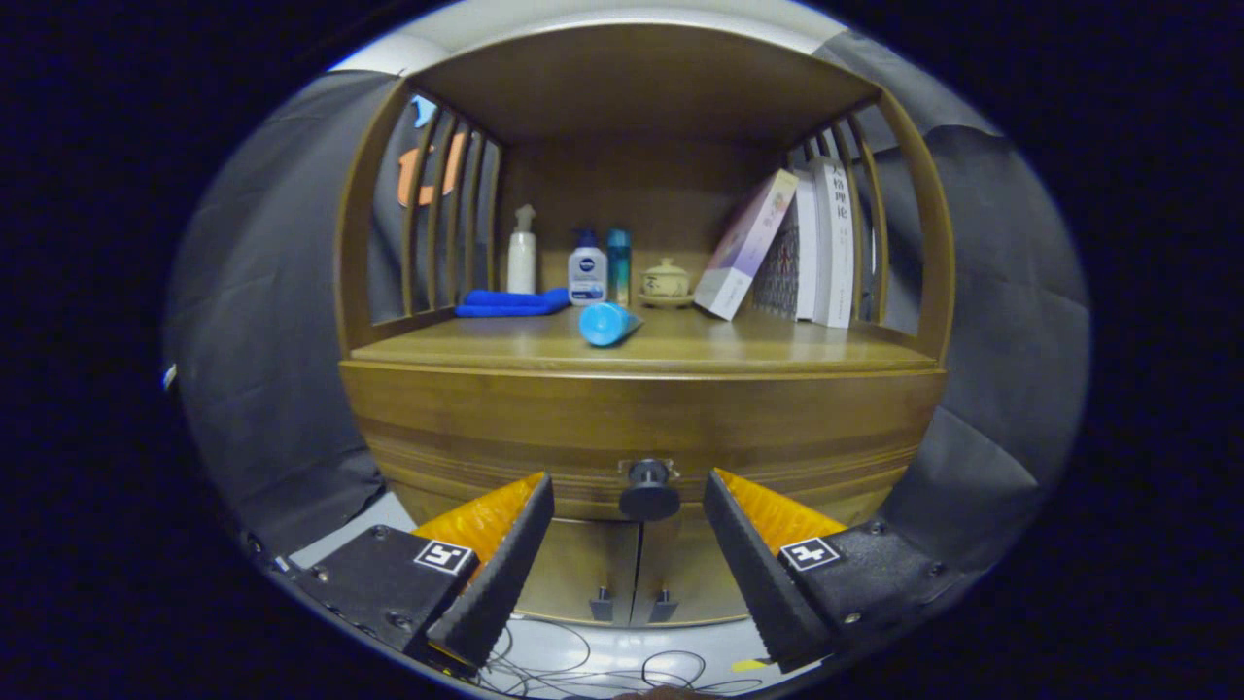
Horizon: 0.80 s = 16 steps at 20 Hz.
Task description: Pull open the drawer, take out the items inside it, and place them on the countertop above the cabinet.
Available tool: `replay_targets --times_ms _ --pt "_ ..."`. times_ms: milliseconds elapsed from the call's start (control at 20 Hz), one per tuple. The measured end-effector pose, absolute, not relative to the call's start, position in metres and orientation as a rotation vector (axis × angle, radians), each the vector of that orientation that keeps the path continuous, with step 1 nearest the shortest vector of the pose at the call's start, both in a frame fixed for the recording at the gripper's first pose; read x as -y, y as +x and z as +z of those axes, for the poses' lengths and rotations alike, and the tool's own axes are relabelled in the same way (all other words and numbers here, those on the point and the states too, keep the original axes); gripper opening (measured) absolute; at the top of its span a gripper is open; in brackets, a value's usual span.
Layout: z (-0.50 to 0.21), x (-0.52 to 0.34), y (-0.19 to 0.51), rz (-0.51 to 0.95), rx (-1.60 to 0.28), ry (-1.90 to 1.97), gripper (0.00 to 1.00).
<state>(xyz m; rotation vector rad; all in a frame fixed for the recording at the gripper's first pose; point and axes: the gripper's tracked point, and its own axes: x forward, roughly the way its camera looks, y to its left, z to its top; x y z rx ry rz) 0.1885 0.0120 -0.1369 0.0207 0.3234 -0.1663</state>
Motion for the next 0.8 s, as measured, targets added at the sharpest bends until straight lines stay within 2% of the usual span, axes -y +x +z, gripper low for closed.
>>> replay_targets --times_ms 400,800 --pt "-0.081 -0.041 0.087 -0.09 -0.184 0.012 1.0" --pt "-0.061 -0.046 -0.005 -0.045 -0.096 0.003 1.0"
